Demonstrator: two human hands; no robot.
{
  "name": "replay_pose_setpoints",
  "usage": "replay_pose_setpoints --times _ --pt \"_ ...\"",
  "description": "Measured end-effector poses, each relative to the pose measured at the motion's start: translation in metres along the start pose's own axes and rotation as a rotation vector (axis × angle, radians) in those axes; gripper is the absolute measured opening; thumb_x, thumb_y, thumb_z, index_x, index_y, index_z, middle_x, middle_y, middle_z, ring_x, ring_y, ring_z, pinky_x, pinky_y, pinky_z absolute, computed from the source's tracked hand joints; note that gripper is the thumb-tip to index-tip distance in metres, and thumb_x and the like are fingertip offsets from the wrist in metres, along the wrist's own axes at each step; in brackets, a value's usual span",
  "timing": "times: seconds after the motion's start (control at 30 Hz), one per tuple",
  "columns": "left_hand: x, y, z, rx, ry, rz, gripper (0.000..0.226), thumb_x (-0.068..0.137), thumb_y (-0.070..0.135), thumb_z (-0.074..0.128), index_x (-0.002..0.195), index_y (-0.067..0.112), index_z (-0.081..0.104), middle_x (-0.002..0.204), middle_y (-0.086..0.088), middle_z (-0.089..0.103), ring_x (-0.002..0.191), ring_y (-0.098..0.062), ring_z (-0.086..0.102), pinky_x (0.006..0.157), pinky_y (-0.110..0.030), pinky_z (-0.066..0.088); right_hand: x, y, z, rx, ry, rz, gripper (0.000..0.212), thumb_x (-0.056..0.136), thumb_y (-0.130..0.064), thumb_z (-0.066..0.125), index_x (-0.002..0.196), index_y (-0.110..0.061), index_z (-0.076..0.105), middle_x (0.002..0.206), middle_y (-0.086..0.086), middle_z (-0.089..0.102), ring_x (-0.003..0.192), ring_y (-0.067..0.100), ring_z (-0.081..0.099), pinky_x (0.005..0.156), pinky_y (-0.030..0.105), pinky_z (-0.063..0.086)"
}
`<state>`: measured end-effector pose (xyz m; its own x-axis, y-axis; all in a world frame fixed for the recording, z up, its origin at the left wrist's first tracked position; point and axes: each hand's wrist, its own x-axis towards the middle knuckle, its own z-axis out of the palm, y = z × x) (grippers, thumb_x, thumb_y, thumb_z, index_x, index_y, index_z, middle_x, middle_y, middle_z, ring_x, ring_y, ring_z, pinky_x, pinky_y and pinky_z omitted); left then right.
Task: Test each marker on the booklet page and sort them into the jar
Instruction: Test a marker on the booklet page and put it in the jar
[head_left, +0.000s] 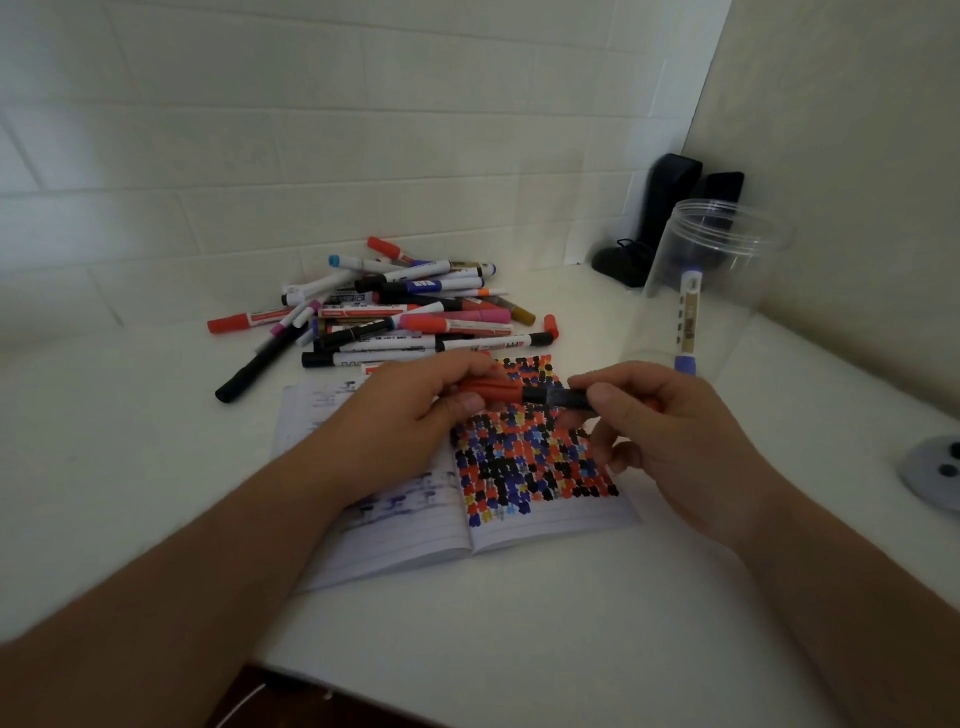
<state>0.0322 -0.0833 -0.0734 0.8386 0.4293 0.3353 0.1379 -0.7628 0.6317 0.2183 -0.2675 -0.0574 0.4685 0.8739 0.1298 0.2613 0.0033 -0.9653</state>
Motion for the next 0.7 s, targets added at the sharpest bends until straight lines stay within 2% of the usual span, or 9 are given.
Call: replay_pose_setpoints --times 0.1,0.2,0.3,0.33,0.43,0.5,0.6,0.67,0.7 --pt "-0.002 0.006 0.003 0.021 -0.026 0.031 0.037 0.102 0.02 0.058 0.114 0.055 0.058 0.102 0.024 0.07 0.097 0.0 0.065 0.08 -0.02 0.051 0.0 0.006 0.001 -0.232 0.012 -0.122 0.035 0.095 -0.008 0.069 0.099 -0.042 0.076 0.091 -0.014 0.076 0.078 0.006 0.068 0.073 0.018 0.054" --pt "-0.001 0.013 0.008 0.033 -0.037 0.074 0.026 0.102 0.021 0.058 0.113 0.045 0.06 0.099 0.026 0.073 0.092 0.001 0.067 0.075 -0.023 0.053 0.003 0.012 0.01 -0.509 0.017 -0.206 0.042 0.098 -0.009 0.065 0.102 -0.051 0.069 0.095 -0.022 0.073 0.096 0.0 0.067 0.083 0.009 0.049" --pt "0.004 0.01 0.008 0.092 -0.019 0.103 0.016 0.102 0.026 0.058 0.116 0.032 0.064 0.098 0.021 0.073 0.084 -0.005 0.067 0.072 -0.034 0.056 0.005 0.014 0.012 -0.6 0.018 -0.244 0.039 0.101 -0.009 0.059 0.12 -0.041 0.069 0.101 -0.016 0.072 0.097 0.002 0.065 0.086 0.023 0.051" --pt "0.005 0.011 0.009 0.119 -0.042 0.109 0.016 0.102 0.027 0.059 0.116 0.032 0.065 0.096 0.02 0.072 0.085 -0.003 0.065 0.073 -0.033 0.055 0.004 0.014 0.014 -0.646 -0.021 -0.259 0.039 0.102 -0.012 0.057 0.126 -0.041 0.066 0.102 -0.015 0.07 0.096 0.003 0.063 0.085 0.027 0.051" --pt "0.003 0.017 0.016 0.089 -0.071 0.138 0.012 0.098 0.032 0.064 0.11 0.03 0.063 0.096 0.024 0.067 0.093 0.006 0.062 0.076 -0.014 0.048 0.002 0.01 0.027 -0.825 -0.125 -0.349 0.042 0.104 -0.029 0.047 0.143 -0.042 0.048 0.112 -0.012 0.068 0.096 0.01 0.058 0.086 0.04 0.049" --pt "0.002 0.019 0.015 0.052 0.008 0.113 0.018 0.093 0.044 0.066 0.101 0.03 0.059 0.097 0.021 0.068 0.094 0.004 0.062 0.076 -0.015 0.049 0.001 0.005 0.032 -0.848 -0.123 -0.395 0.047 0.104 -0.035 0.04 0.151 -0.04 0.042 0.116 -0.013 0.067 0.098 0.01 0.054 0.085 0.039 0.046" --pt "0.007 0.002 0.0 0.179 0.216 -0.016 0.025 0.084 0.058 0.063 0.093 0.036 0.059 0.096 0.019 0.061 0.094 -0.004 0.055 0.079 -0.028 0.045 0.0 -0.007 0.021 -0.809 -0.02 -0.379 0.031 0.109 -0.034 0.041 0.135 -0.042 0.055 0.1 -0.022 0.059 0.092 0.002 0.048 0.078 0.025 0.039" --pt "0.009 -0.016 -0.01 0.302 0.357 -0.069 0.016 0.091 0.05 0.066 0.091 0.036 0.059 0.097 0.017 0.059 0.098 -0.01 0.052 0.086 -0.036 0.044 -0.001 -0.022 0.003 -0.676 0.076 -0.371 0.026 0.106 -0.028 0.052 0.12 -0.05 0.057 0.096 -0.019 0.06 0.083 0.0 0.051 0.072 0.018 0.039" --pt "0.009 -0.022 -0.011 0.332 0.379 -0.086 0.011 0.093 0.041 0.068 0.091 0.036 0.058 0.098 0.016 0.058 0.101 -0.012 0.052 0.09 -0.039 0.045 0.0 -0.033 -0.009 -0.585 0.14 -0.391 0.031 0.104 -0.023 0.057 0.111 -0.053 0.058 0.097 -0.014 0.064 0.074 0.001 0.052 0.068 0.02 0.042"
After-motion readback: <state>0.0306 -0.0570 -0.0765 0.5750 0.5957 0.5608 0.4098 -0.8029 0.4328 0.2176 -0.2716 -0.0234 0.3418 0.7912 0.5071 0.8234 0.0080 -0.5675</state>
